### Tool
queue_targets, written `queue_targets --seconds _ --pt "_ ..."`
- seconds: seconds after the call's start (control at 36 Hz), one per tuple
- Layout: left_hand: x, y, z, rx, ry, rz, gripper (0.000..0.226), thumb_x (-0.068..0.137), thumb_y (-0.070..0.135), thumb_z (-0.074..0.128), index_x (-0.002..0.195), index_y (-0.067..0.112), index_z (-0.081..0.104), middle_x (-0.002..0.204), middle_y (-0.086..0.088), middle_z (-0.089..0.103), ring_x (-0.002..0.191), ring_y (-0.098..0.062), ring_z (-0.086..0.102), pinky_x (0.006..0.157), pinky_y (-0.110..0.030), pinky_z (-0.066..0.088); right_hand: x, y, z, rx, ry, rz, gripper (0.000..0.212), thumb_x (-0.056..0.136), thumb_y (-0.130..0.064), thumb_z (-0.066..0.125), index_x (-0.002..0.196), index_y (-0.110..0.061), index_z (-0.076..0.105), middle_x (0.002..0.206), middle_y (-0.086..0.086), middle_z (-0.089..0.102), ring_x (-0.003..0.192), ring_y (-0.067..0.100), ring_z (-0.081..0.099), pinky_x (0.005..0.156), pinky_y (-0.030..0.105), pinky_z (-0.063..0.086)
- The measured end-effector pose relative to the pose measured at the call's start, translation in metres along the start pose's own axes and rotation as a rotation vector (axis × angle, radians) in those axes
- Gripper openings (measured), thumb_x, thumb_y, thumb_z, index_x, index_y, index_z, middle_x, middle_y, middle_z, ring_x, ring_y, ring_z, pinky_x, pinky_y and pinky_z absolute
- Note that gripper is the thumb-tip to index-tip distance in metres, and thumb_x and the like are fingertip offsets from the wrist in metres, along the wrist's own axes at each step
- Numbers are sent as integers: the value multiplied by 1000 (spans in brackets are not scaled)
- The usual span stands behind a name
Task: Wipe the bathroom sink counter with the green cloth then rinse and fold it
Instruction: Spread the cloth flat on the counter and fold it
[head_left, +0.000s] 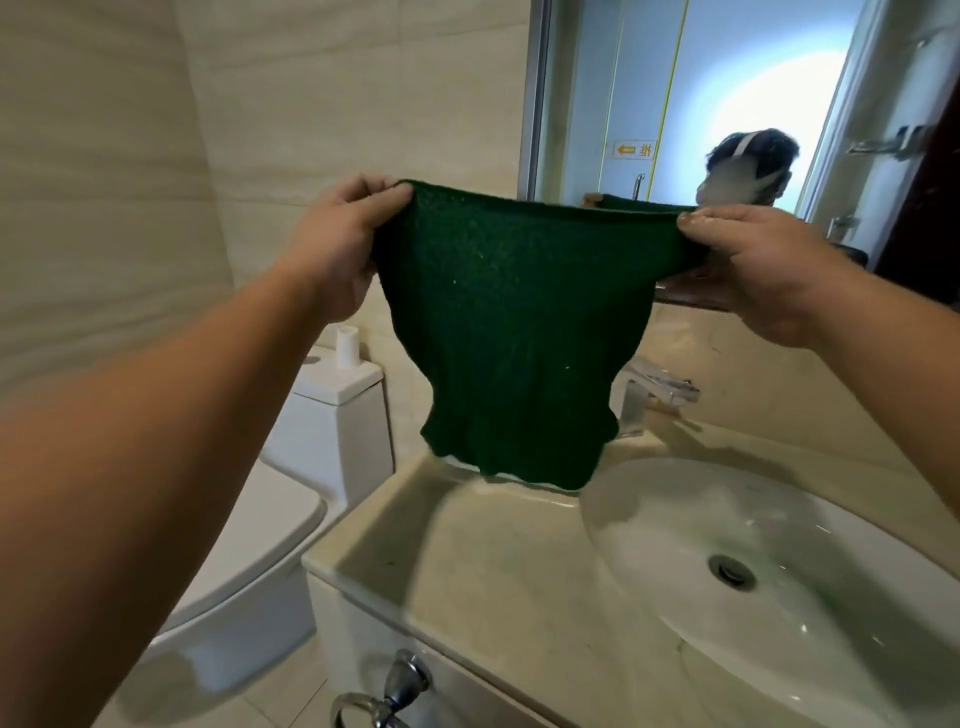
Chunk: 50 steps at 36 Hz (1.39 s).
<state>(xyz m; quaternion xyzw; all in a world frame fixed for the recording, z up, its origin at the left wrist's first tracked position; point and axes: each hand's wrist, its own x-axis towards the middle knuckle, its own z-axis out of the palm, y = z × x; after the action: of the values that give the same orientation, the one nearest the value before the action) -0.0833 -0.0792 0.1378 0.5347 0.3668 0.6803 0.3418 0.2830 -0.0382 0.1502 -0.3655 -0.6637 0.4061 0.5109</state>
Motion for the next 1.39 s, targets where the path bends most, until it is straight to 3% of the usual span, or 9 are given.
queue_targets --seconds 0.08,0.25,0.39,0.56,0.75,0.89,1.11,1.31,1.39 --pt "-15 11 -7 58 -204 -116 15 96 14 68 82 19 66 80 -3 66 69 -17 65 60 -28 52 -17 -9 -9 -48 -220 72 13 99 -13 59 94 -6 70 103 21 73 103 32 73 101 51 56" --pt "-54 -15 -28 218 -916 -741 10 94 4 60 104 3 60 94 -23 67 75 -32 71 60 -34 61 -62 20 -14 -239 -862 522 22 84 -14 76 99 2 75 94 26 74 80 34 76 80 45 63" --pt "-88 -72 -35 388 -1140 -1113 11 97 6 65 107 9 63 84 -15 65 53 -17 67 48 -21 57 -95 77 10 -297 -1214 788 13 99 -11 63 106 -5 73 89 17 72 75 20 74 72 31 61" --pt "-101 -110 -45 526 -1062 -1124 24 95 16 72 117 11 63 119 -29 56 90 -36 62 62 -32 63 -101 124 25 -374 -1090 850 25 100 -15 63 118 1 66 110 35 65 87 31 70 78 36 62" --pt "-92 -122 -53 686 -670 -975 7 101 13 63 106 8 64 99 -20 63 73 -27 64 58 -33 59 -84 160 30 -397 -733 730 16 103 -18 59 106 -6 70 99 27 68 83 32 66 82 44 60" --pt "-91 -138 -54 809 -542 -919 10 102 11 62 112 8 61 116 -22 64 93 -33 68 62 -35 62 -78 183 32 -514 -585 690 15 105 -15 55 112 -8 66 97 25 74 74 26 71 75 40 63" --pt "-86 -152 -38 919 -645 -925 41 85 6 83 121 19 65 128 -12 63 113 -38 67 83 -47 66 -81 205 42 -484 -600 710 16 100 -23 65 112 -14 71 106 14 75 86 22 73 85 43 62" --pt "-86 -156 -24 1283 -827 -690 18 86 21 84 97 21 69 105 -4 70 99 -25 65 85 -36 56 -75 205 41 -498 -594 687 34 95 -21 72 110 7 62 108 24 72 97 34 72 86 43 63" --pt "-88 -154 -19 1373 -879 -620 15 88 25 81 93 24 66 99 -1 67 92 -21 61 84 -36 52 -74 199 39 -481 -593 628 13 94 -12 72 99 -3 63 96 14 71 84 22 72 80 39 64"
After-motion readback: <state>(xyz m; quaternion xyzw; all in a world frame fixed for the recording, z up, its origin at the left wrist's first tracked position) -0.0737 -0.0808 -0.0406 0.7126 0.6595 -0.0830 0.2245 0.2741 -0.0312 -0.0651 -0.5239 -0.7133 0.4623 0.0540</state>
